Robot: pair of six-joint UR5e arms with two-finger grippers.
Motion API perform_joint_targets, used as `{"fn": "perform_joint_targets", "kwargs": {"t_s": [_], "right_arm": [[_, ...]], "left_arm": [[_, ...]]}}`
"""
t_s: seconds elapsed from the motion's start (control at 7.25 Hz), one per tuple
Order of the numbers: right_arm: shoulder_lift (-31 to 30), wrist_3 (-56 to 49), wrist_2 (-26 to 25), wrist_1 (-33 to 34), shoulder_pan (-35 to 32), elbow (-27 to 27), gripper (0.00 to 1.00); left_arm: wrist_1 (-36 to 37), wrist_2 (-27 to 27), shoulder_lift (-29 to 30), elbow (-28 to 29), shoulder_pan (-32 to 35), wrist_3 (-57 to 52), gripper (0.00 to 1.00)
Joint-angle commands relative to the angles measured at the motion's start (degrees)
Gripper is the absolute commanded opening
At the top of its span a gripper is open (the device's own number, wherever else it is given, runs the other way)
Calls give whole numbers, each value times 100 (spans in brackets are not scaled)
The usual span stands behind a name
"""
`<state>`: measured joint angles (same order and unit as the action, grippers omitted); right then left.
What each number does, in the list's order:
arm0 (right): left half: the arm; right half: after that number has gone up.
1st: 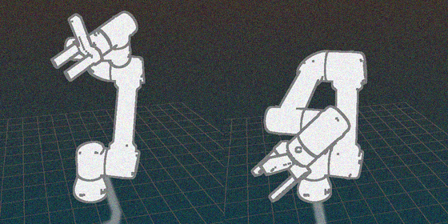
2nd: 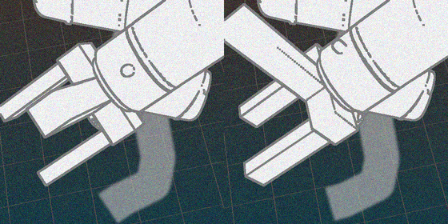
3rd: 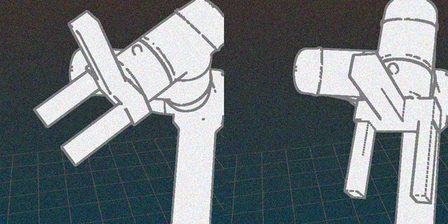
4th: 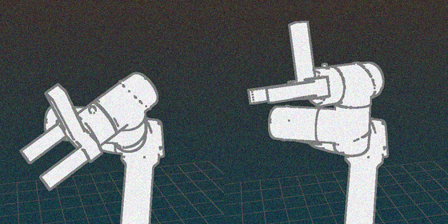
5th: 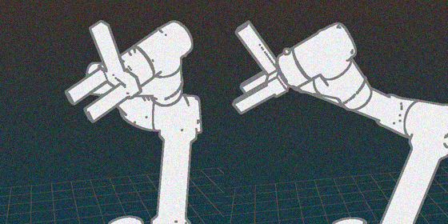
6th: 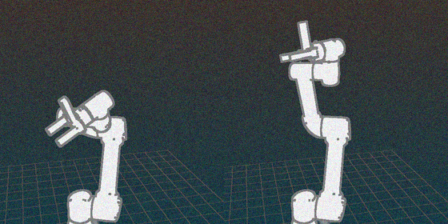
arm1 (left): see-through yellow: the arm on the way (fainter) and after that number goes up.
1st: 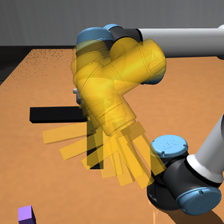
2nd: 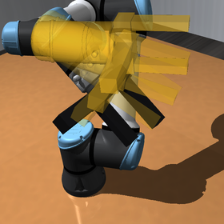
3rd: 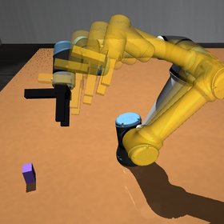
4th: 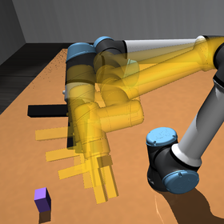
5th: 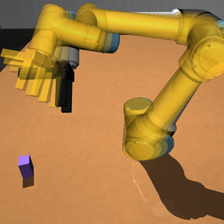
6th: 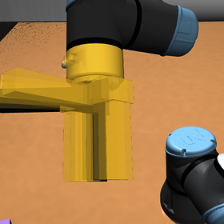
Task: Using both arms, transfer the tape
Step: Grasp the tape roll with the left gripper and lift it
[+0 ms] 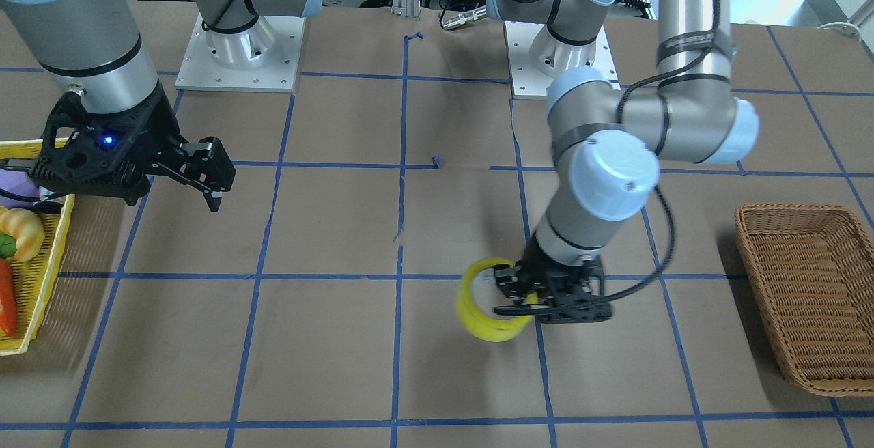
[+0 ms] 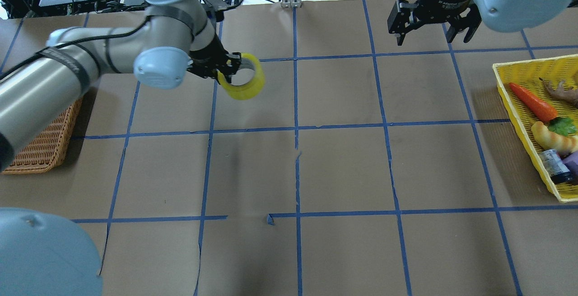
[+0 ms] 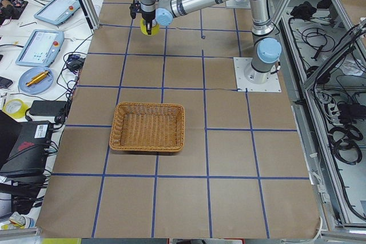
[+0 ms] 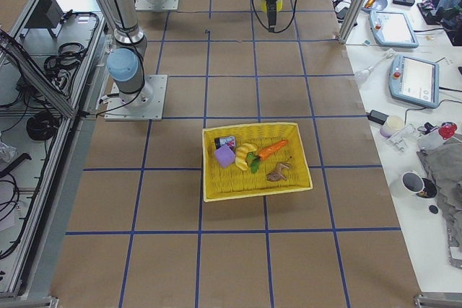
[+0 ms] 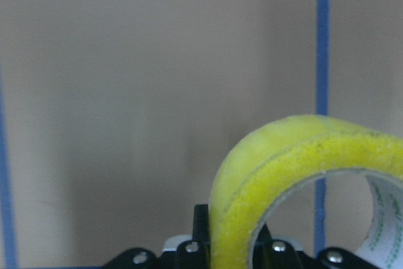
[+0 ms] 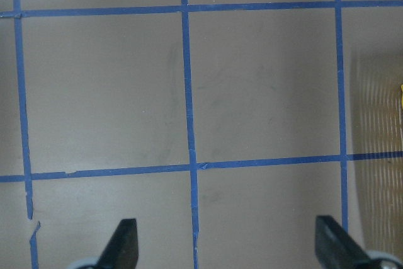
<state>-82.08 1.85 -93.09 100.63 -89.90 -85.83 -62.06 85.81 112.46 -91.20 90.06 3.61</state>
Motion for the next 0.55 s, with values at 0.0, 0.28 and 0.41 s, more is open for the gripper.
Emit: {"fn": "perform_joint_targets", "kwargs": {"t_s": [0.0, 0.28, 0.41], "right_arm": [[-18, 0, 37, -9, -10, -12, 100], [-18, 9, -24, 0, 8, -56, 100], [-44, 17, 2, 52, -10, -74, 100]], "left_arm": [[-762, -11, -311, 41, -1719, -1880, 1], [-966, 6, -303, 172, -3120, -3719, 2], [-957, 224, -120, 478, -3700, -4728, 2]]}}
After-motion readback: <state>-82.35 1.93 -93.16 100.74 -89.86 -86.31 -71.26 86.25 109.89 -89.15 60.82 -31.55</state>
